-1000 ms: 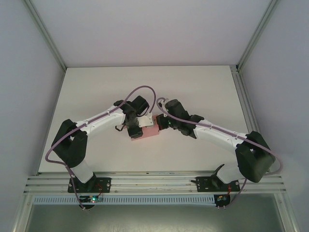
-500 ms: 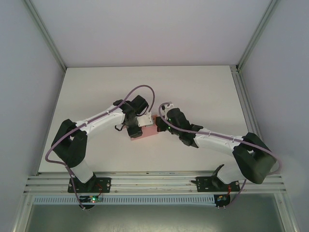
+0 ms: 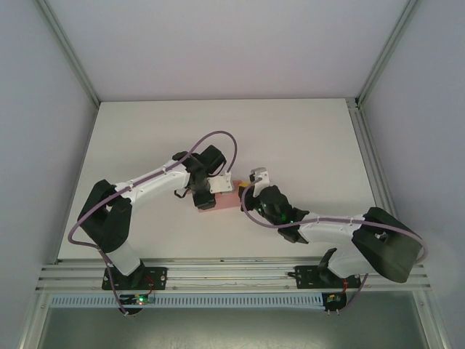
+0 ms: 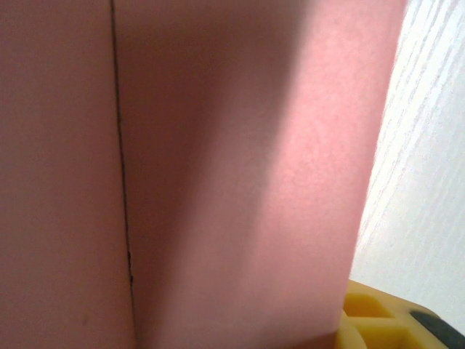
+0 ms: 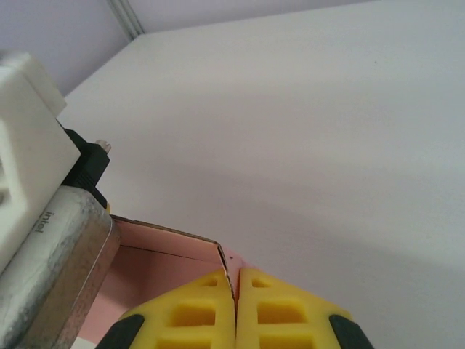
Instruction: Assemble paper box
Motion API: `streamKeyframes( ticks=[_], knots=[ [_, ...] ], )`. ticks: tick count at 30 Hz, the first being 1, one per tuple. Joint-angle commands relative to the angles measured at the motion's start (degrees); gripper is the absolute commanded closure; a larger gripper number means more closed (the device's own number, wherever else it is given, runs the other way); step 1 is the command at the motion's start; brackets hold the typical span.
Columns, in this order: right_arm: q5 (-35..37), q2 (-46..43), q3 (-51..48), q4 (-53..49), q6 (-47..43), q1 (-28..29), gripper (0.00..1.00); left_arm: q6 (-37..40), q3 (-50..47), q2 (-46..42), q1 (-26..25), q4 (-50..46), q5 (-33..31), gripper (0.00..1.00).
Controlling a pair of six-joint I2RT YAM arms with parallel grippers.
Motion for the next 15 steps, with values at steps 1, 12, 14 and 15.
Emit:
streamKeyframes(
  ticks=[1,12,14,15],
  knots=[
    [-5.79,3.58,-3.98,-5.56,0.26,2.29,1.0,-2.56,1.53,-0.02,0.73,5.21,2.08,0.58],
    [1.29,2.58,1.56,-15.16,-0.11,3.45,1.0,-8.82,3.24,-3.98,0.64,4.85,3.1,0.25],
    [3.98,2.31,2.42,-17.17,-0.05,4.25,1.0,-10.84,3.15,-5.21,0.31,4.89,2.6,0.14],
    [5.45,2.36,3.09,-18.38,0.01,4.7,1.0,-11.64,3.08,-5.81,0.33,4.85,2.81,0.13]
  ],
)
